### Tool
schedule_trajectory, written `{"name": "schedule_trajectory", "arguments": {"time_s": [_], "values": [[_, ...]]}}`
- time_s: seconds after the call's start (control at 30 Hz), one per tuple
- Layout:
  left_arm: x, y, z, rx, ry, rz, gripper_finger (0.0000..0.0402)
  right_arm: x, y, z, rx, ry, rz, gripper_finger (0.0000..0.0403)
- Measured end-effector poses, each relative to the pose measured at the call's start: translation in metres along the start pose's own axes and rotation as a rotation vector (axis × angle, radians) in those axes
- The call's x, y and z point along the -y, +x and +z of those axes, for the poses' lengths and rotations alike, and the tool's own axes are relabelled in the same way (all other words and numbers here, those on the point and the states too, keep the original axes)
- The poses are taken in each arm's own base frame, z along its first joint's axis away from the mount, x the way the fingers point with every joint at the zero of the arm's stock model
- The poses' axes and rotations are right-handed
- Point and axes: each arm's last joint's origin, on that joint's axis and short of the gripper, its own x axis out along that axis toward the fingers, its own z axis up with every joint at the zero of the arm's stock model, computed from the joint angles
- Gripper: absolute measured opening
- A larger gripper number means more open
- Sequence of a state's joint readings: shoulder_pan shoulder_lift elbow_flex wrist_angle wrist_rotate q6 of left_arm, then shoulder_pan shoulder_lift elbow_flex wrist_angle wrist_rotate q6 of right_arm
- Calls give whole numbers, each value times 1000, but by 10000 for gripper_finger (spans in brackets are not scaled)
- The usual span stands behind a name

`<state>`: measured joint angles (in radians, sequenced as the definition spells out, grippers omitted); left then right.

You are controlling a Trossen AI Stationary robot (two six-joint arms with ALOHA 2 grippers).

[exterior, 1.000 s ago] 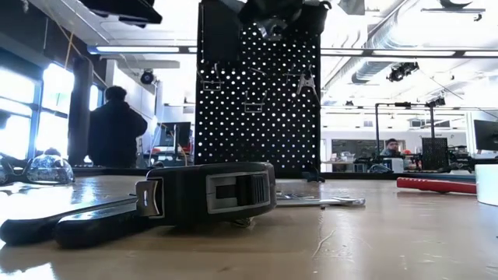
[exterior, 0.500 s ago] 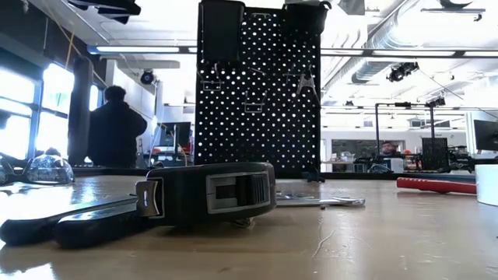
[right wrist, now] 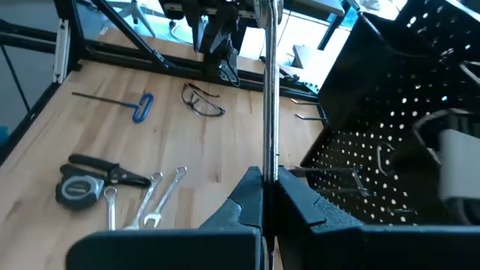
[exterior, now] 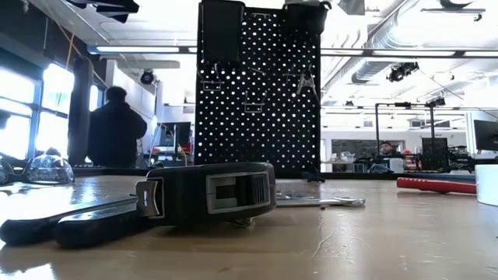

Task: Hang tools onto peg board
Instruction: Hang the top silver wrench on the pegboard

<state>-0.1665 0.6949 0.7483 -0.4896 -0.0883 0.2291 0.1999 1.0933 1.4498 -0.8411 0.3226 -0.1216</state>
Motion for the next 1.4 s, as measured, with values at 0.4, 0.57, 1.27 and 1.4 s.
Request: {"name": "schedule_trajectory", "arguments": {"time_s": [0.4,0.57,1.27,1.4], "values": [[0,0,0,0,16,0,92,23,-55,-19,141,-25,-6,4],[0,0,0,1,15,0,92,25,-63,-39,243,9,-31,4],[-3,0,6,64,31,27,92,10,51,-155,396,142,19,4],[-5,0,6,60,30,39,92,22,66,-174,425,189,43,4]]}}
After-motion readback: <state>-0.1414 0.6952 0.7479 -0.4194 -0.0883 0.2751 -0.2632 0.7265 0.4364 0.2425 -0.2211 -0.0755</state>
